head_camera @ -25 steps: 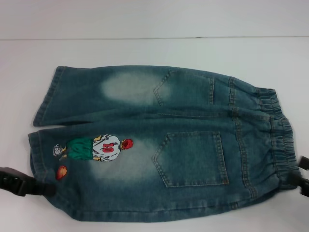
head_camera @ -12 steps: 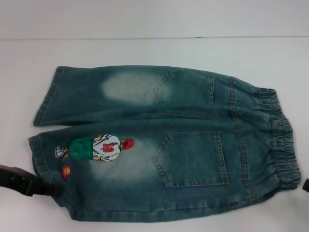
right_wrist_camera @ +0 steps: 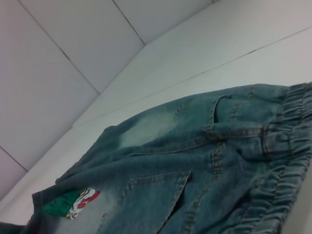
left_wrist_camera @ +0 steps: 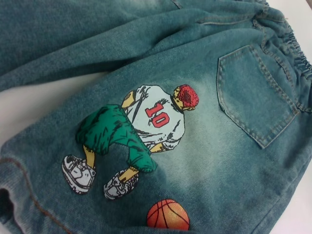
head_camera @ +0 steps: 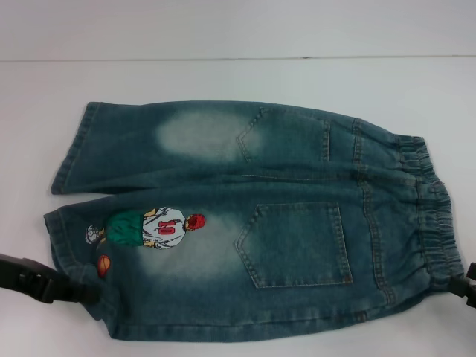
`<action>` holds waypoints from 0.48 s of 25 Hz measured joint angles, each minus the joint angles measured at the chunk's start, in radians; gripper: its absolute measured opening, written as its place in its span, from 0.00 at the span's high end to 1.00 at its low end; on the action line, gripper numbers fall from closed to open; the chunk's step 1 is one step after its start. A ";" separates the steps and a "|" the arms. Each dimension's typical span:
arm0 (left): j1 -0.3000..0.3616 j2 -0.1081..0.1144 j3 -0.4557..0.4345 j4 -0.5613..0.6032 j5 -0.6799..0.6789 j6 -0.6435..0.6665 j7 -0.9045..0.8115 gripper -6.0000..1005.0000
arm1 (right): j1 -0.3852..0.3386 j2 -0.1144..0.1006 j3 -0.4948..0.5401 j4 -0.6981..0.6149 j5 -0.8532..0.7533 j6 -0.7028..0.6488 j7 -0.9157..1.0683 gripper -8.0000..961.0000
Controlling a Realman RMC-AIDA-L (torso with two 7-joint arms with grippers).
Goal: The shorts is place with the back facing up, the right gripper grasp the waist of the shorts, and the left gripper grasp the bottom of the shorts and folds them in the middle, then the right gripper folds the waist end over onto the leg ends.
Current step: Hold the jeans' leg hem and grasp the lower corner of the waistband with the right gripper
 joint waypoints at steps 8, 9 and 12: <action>0.001 -0.001 0.000 -0.007 0.000 -0.002 0.005 0.90 | 0.033 0.000 -0.010 0.014 -0.012 0.026 0.012 0.06; 0.000 -0.001 0.000 -0.007 0.000 -0.002 0.005 0.90 | 0.038 0.000 -0.010 0.017 -0.016 0.028 0.012 0.07; -0.001 -0.001 0.000 -0.007 0.000 -0.002 0.005 0.90 | 0.052 -0.001 -0.007 0.030 -0.039 0.032 0.013 0.07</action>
